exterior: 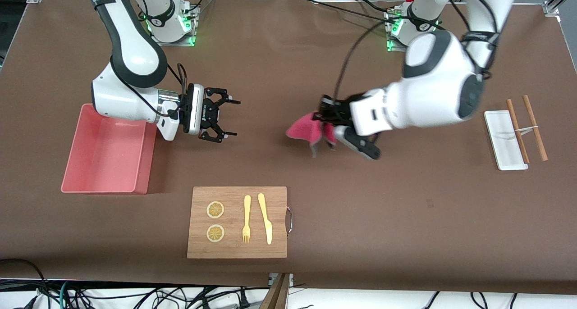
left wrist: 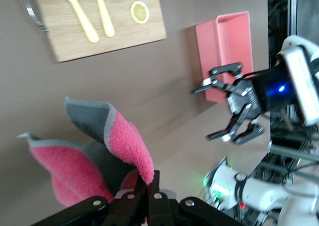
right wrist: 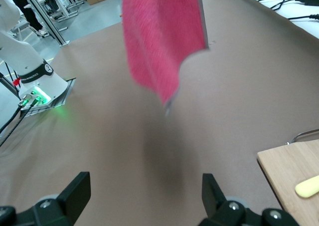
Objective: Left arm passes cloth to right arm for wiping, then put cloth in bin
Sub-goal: 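Carry the cloth with the left gripper toward the right gripper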
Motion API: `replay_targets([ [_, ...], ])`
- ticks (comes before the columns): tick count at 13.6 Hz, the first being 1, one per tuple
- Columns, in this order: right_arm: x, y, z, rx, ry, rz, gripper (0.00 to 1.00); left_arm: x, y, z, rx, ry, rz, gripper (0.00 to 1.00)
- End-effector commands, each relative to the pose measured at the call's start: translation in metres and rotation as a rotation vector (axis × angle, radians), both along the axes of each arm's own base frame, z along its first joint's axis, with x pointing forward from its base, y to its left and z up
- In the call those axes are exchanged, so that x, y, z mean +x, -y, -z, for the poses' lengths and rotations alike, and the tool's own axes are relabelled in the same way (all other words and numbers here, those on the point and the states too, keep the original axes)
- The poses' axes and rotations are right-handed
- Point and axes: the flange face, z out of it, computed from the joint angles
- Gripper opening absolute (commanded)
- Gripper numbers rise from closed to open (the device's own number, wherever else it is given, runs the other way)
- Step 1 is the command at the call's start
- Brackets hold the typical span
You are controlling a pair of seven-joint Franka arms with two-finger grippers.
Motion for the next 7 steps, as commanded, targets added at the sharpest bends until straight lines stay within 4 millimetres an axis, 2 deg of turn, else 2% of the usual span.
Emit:
replay_targets([
  [1, -0.002, -0.024, -0.005, 0.042, 0.009, 0.028, 0.99, -0.020, 0.057, -0.003, -0.045, -0.026, -0.119, 0.00],
  [3, -0.005, -0.033, -0.007, 0.065, -0.014, 0.050, 0.99, -0.040, 0.107, 0.007, -0.085, -0.006, -0.198, 0.00],
  [4, -0.007, -0.034, -0.009, 0.062, -0.059, 0.078, 1.00, -0.044, 0.123, 0.013, -0.109, -0.001, -0.256, 0.00],
  [5, -0.009, -0.039, -0.013, 0.058, -0.098, 0.096, 1.00, -0.048, 0.133, 0.013, -0.128, 0.003, -0.301, 0.00],
  [6, -0.009, -0.042, -0.014, 0.049, -0.086, 0.096, 0.99, -0.049, 0.134, 0.013, -0.132, 0.003, -0.309, 0.00],
  [7, -0.007, -0.041, -0.015, 0.041, -0.058, 0.105, 0.95, -0.047, 0.132, 0.011, -0.132, 0.004, -0.313, 0.00],
])
